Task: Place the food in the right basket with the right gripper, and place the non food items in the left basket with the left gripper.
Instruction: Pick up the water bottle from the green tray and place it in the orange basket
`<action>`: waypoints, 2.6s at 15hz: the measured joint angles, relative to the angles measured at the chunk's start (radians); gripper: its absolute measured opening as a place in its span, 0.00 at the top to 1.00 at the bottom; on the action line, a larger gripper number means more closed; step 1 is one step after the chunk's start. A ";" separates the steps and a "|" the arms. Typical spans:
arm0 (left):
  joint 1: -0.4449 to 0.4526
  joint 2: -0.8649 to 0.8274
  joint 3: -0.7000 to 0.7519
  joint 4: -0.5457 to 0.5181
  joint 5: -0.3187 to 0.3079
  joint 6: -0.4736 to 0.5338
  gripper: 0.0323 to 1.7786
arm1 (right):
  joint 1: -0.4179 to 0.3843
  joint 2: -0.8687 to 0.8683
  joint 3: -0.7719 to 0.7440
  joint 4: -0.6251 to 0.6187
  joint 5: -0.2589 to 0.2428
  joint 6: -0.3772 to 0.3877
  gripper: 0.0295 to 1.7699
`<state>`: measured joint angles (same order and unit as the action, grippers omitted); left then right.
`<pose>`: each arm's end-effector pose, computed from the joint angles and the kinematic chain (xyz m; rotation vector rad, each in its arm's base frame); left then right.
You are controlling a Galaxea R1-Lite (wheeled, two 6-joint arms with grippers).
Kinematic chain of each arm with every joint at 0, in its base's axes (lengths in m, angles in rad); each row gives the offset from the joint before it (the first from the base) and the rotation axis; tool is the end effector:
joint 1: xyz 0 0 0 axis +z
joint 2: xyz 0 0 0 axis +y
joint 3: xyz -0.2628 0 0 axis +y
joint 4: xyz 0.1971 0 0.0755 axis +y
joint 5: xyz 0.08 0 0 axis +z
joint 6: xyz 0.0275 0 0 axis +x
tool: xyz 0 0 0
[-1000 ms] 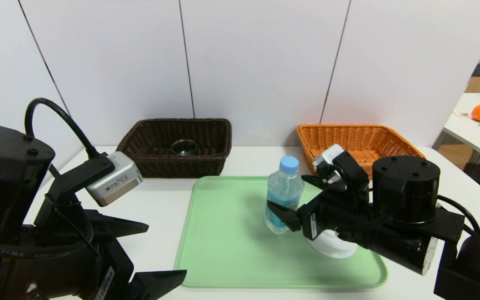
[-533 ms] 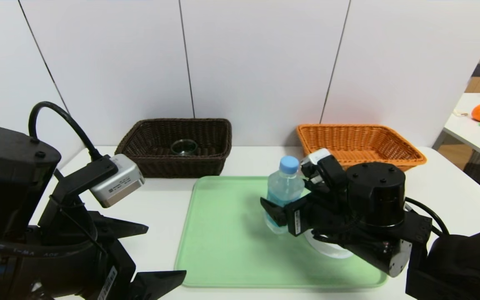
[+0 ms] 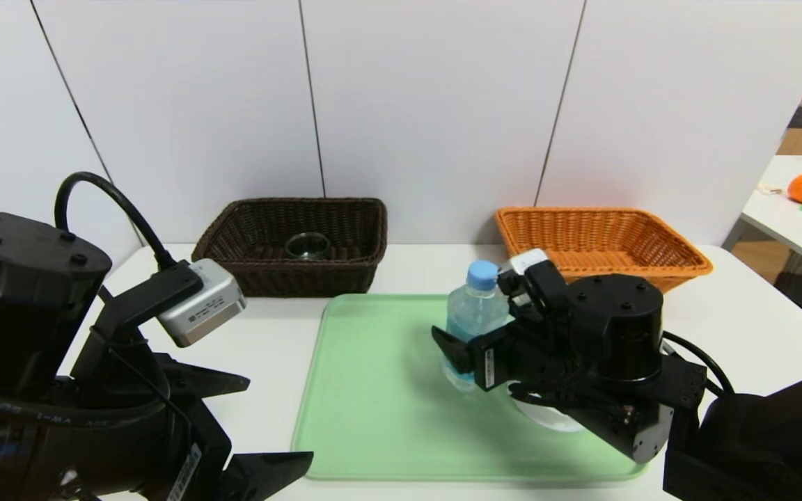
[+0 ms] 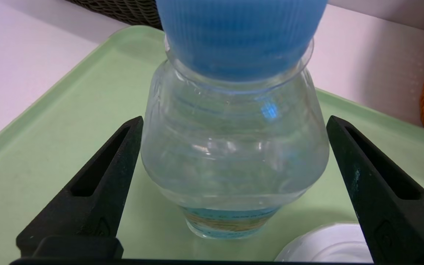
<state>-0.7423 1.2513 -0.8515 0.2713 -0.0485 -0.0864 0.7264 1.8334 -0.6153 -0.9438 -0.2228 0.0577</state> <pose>0.1557 -0.1447 0.1755 0.1549 0.6786 -0.7306 0.2358 0.2013 0.0660 -0.0705 0.2608 0.4929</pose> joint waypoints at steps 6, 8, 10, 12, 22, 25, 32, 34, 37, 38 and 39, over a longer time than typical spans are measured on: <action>0.000 0.002 -0.002 0.000 -0.001 0.001 0.05 | 0.000 0.001 -0.004 -0.004 -0.002 0.001 0.48; 0.000 0.003 -0.001 0.000 -0.001 0.002 0.05 | 0.000 0.000 -0.003 -0.028 -0.002 0.002 0.54; 0.000 0.003 0.000 0.001 -0.001 0.001 0.05 | 0.000 -0.002 -0.006 -0.034 0.000 0.000 0.54; 0.000 0.003 0.000 0.002 -0.001 0.001 0.05 | -0.006 -0.006 -0.019 -0.034 0.000 0.000 0.54; 0.001 0.010 0.001 0.003 -0.001 0.000 0.05 | -0.116 -0.077 -0.257 0.105 0.003 -0.017 0.54; 0.001 0.010 0.001 0.002 -0.001 0.000 0.05 | -0.203 -0.079 -0.388 0.172 0.011 -0.052 0.54; 0.001 0.011 0.000 0.001 -0.001 0.000 0.05 | -0.411 -0.015 -0.570 0.227 0.014 -0.097 0.54; 0.001 0.012 0.001 0.001 -0.001 -0.001 0.05 | -0.473 0.010 -0.578 0.228 0.017 -0.099 0.54; 0.001 0.014 0.001 0.001 -0.001 -0.004 0.05 | -0.549 0.048 -0.571 0.228 0.026 -0.100 0.54; 0.004 0.014 0.001 0.001 0.000 -0.003 0.05 | -0.571 0.059 -0.568 0.228 0.038 -0.100 0.54; 0.006 0.015 0.001 0.001 0.000 -0.002 0.05 | -0.590 0.070 -0.565 0.227 0.050 -0.099 0.54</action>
<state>-0.7360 1.2662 -0.8500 0.2721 -0.0489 -0.0885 0.1366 1.9032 -1.1804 -0.7168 -0.1726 -0.0409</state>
